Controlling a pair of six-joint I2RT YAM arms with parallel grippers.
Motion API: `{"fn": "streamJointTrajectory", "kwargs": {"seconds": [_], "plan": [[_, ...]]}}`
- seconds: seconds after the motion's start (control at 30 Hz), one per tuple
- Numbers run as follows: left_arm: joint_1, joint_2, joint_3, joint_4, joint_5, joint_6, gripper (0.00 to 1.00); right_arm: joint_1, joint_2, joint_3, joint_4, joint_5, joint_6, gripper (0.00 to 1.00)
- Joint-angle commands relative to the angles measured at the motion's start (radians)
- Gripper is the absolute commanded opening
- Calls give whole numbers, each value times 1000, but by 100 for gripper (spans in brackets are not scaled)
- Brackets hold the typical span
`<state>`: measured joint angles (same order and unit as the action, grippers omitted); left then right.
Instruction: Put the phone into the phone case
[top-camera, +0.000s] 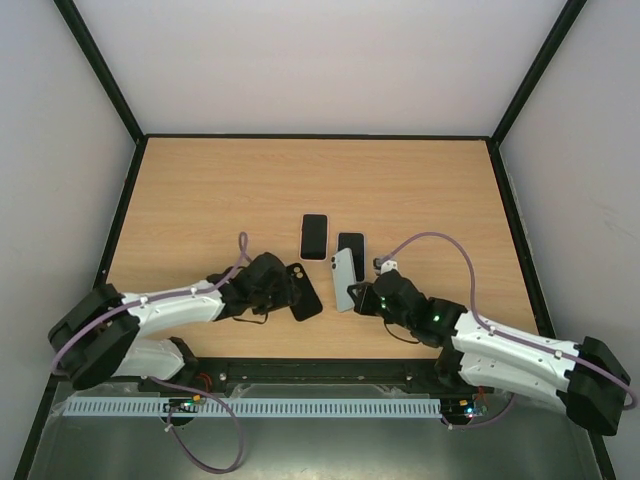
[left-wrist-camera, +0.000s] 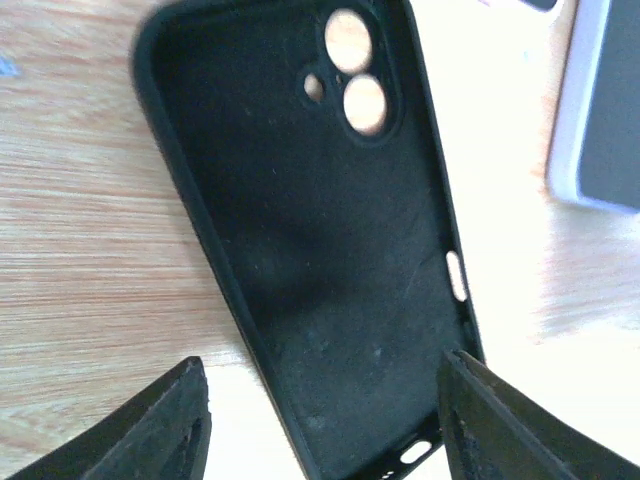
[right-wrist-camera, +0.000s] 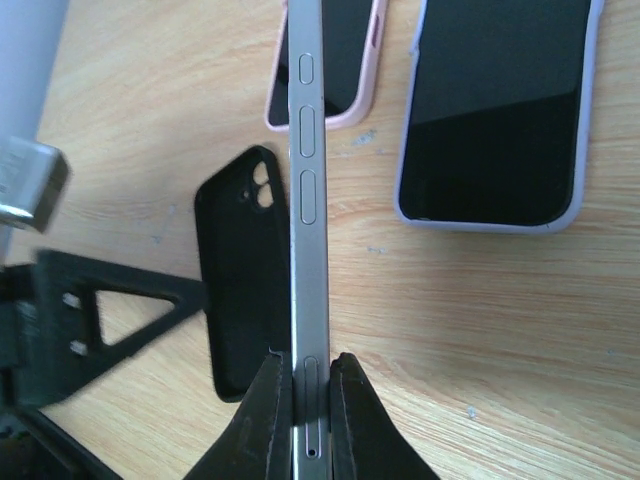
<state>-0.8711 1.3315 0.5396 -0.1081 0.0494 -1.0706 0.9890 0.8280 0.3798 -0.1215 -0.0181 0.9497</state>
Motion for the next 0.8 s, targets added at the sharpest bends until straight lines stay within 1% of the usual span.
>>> {"fn": "streamJointTrajectory", "kwargs": {"seconds": [0.0,0.07,0.23,0.4,0.57,0.77], "plan": [[97,-81,-74,92,91,-3,65,12,73,45,69,-11,-34,2],[157,-110,-113,147,142,9,65,18,119,58,88,-17,-60,2],[319,-155,-149,149,220,82,64,31,224,131,81,-26,-113,2],[449,-167,-201,257,377,116,62,47,304,217,33,-9,-161,2],[486,-152,-207,289,429,148,64,52,367,278,-17,-9,-213,3],[495,-124,-235,349,450,128,65,69,455,364,-64,-11,-258,3]]}}
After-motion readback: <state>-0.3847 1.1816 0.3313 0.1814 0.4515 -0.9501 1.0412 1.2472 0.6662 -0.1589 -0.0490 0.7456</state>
